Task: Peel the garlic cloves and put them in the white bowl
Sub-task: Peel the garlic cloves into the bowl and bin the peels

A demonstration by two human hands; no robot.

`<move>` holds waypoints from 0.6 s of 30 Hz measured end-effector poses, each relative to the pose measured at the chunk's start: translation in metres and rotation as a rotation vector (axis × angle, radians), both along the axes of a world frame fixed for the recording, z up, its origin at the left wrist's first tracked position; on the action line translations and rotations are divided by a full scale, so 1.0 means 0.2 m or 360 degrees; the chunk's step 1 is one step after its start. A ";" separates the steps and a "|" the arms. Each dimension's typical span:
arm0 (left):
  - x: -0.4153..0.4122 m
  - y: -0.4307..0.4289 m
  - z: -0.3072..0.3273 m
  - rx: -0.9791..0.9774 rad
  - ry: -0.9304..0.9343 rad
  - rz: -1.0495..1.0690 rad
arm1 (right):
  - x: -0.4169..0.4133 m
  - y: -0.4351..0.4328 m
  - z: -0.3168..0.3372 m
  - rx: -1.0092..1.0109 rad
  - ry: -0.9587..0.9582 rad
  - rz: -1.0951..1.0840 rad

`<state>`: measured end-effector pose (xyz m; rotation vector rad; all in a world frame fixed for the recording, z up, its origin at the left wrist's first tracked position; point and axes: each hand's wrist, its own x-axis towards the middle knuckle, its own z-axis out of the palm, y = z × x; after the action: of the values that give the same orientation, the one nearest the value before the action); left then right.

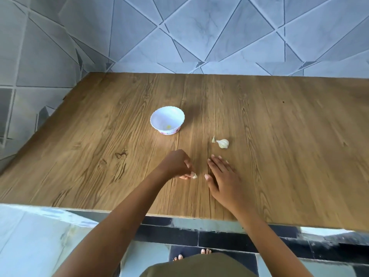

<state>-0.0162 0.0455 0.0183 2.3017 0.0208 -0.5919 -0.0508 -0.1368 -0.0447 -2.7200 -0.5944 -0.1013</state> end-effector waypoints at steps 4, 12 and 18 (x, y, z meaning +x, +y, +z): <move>-0.09 0.05 -0.03 -0.0748 0.0071 0.0312 | 0.01 0.02 0.04 0.0686 0.0132 0.0010; -0.11 0.05 -0.01 -0.0953 -0.0061 0.0560 | 0.10 0.11 0.14 0.1803 0.1073 -0.0161; -0.10 0.07 -0.01 -0.0793 -0.0075 0.0459 | 0.14 0.13 0.12 0.1754 0.1196 -0.0099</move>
<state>-0.0362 0.0597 0.0153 1.7854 0.1616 -0.3452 -0.0234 -0.1106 -0.0208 -1.5195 -0.1274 0.4323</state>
